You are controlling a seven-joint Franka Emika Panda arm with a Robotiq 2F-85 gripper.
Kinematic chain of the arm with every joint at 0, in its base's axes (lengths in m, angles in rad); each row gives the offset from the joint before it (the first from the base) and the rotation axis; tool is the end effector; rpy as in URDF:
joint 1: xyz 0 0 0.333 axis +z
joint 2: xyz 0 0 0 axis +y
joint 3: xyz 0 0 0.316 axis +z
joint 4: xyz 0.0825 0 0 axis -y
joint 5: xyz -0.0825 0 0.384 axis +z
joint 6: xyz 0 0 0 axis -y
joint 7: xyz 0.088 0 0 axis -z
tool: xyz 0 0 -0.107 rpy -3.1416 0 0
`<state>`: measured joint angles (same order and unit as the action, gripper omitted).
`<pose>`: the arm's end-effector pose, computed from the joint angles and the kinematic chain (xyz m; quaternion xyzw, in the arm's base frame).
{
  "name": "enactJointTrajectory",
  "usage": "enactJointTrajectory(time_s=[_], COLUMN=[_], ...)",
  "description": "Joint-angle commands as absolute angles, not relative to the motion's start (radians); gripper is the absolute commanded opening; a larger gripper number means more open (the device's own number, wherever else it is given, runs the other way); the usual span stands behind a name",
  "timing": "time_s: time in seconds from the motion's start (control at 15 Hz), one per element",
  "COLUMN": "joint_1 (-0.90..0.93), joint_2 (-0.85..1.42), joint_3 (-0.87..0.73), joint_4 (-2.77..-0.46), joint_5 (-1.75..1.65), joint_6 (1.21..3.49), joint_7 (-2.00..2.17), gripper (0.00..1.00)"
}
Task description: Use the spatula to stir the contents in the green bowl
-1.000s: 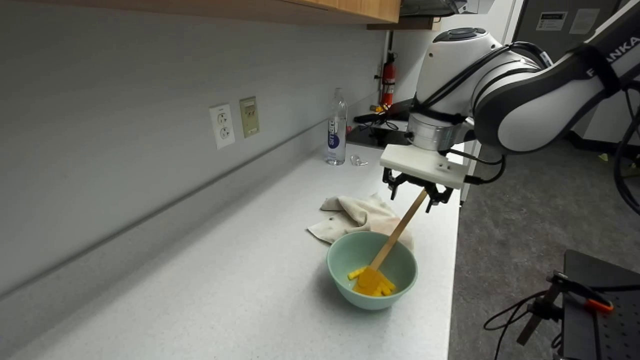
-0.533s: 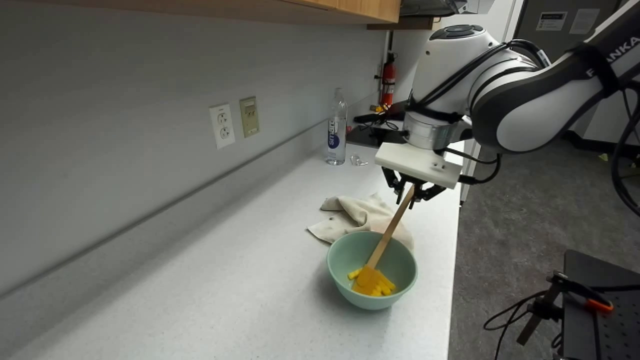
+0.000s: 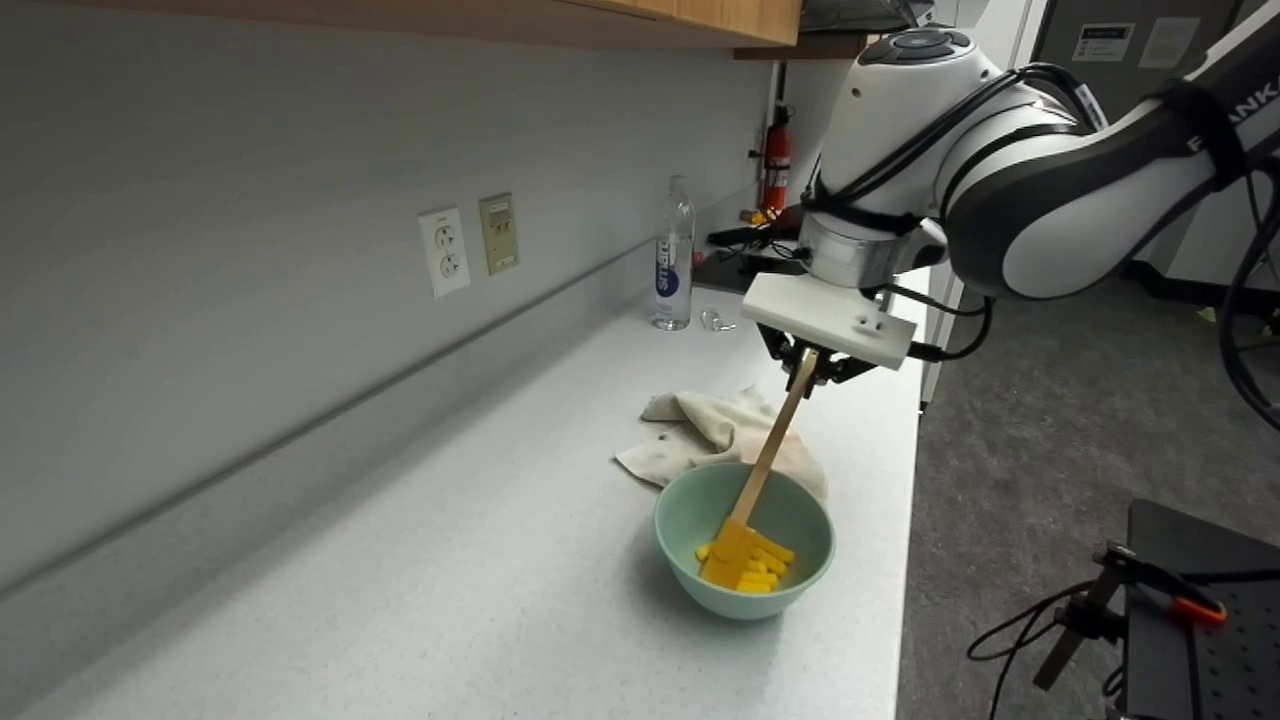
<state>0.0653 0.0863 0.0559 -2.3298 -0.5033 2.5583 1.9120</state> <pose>0.5222 0.0706 0.3136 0.7582 -0.6309 0.1634 0.0196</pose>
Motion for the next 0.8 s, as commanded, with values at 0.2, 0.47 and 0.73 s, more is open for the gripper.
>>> enactJointTrajectory(time_s=[0.2, 0.47, 0.73], joint_1=[0.121, 0.149, 0.169], joint_2=[0.036, 0.030, 0.024], joint_3=[0.058, 0.101, 0.138], joint_4=[-2.299, -2.286, -2.292], joint_5=[-0.783, -0.919, -1.007], joint_6=[2.525, 2.497, 2.451], joint_7=[2.121, 2.205, 2.221], gripper=[0.04, 0.04, 0.04])
